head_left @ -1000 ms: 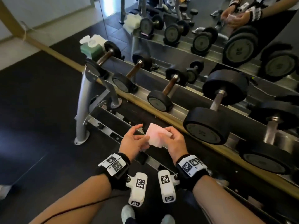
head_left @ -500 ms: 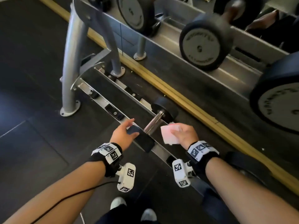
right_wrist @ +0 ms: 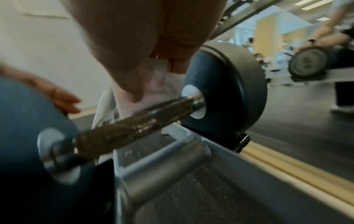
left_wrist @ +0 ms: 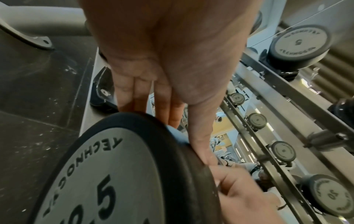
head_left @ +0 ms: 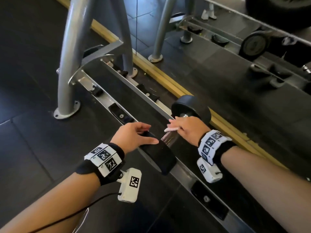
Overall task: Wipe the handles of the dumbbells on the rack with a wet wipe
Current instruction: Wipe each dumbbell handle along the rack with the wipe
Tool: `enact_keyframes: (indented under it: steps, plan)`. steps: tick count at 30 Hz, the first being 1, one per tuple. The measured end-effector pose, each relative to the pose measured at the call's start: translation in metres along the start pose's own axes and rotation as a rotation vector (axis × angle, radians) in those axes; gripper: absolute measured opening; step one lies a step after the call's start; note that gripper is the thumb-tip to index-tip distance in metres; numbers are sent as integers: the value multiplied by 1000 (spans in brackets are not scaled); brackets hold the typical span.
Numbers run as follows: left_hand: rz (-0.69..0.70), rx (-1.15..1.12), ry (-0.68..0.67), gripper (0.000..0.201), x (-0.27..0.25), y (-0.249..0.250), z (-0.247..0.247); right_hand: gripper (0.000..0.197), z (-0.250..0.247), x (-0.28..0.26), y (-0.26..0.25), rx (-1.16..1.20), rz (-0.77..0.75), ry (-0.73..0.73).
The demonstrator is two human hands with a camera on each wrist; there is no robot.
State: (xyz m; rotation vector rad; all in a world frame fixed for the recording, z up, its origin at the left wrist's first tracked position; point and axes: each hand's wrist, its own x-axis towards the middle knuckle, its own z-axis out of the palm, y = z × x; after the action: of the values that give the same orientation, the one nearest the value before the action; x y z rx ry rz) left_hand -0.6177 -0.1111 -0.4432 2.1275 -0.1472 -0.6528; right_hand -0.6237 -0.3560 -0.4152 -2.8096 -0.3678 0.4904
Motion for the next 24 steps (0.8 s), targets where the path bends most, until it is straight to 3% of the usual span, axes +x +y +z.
enact_keyframes:
  steps: [2,5,9,11,16,21,24]
  plan:
    - [6,20,3,64,0,1,0,44,1,0,3,-178,-71,-109]
    - [28,51,15,58,-3,-1,0,46,-2,2,2,-389,-169,-126]
    - [98,83,8,65,-5,-2,3,50,8,-8,3,-121,-121,-75]
    - [113,72,23,66,-7,-4,5,56,17,-17,6,-104,-122,-80]
    - [128,62,78,47,-12,-7,9,62,12,-19,16,-42,-89,-147]
    - [125,-2,125,52,-14,-8,13,53,4,-9,13,-104,49,13]
    - [124,-20,146,57,-14,-11,17,46,24,-18,0,-14,-29,-5]
